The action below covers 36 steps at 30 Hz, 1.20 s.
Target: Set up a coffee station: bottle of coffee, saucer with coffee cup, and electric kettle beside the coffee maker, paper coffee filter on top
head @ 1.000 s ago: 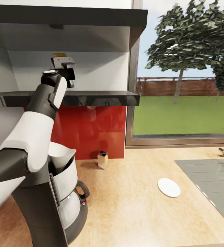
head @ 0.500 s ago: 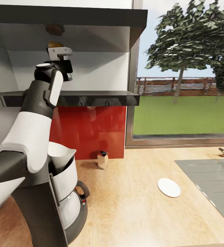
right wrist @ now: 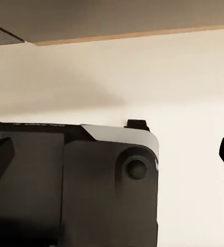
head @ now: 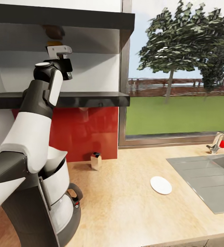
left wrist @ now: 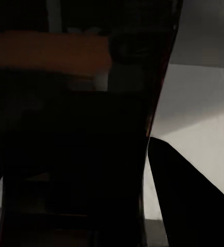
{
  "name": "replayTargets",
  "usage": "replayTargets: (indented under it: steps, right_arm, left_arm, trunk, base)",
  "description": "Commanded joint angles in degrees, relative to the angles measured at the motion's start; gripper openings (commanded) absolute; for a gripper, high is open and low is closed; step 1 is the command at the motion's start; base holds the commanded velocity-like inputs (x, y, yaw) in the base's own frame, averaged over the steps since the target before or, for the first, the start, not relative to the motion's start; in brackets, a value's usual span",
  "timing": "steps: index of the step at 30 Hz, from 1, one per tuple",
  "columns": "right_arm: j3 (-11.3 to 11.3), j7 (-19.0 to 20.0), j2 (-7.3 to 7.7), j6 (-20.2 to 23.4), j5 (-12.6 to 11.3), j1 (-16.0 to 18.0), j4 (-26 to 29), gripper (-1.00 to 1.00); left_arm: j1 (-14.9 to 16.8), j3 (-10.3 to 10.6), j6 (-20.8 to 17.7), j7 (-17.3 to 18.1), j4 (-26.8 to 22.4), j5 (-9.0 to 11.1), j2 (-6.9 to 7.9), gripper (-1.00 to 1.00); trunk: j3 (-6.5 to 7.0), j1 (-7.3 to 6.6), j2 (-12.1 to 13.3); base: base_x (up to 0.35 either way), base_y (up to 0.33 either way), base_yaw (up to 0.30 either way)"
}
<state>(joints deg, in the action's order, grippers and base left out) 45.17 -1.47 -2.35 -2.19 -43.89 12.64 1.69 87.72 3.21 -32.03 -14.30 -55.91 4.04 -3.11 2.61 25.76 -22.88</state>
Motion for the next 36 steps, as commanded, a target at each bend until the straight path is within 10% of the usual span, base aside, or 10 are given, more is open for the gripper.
replayTargets:
  steps: [1, 36]
  right_arm:
    - [0.50, -0.15, -0.02, -0.12, -0.49, 0.02, -0.02, 1.00]
    - [0.44, -0.04, -0.02, -0.09, -0.49, 0.02, -0.02, 1.00]
  left_arm:
    - [0.01, 0.13, -0.27, -0.36, -0.07, 0.34, 0.04, -1.00]
    - [-1.07, 0.13, -0.18, -0.46, 0.62, 0.27, 0.04, -1.00]
  trunk:
    - [0.02, 0.02, -0.04]
    - [1.50, 0.02, -0.04]
  base:
    - [0.000, 0.000, -0.237]
    - [0.000, -0.216, -0.238]
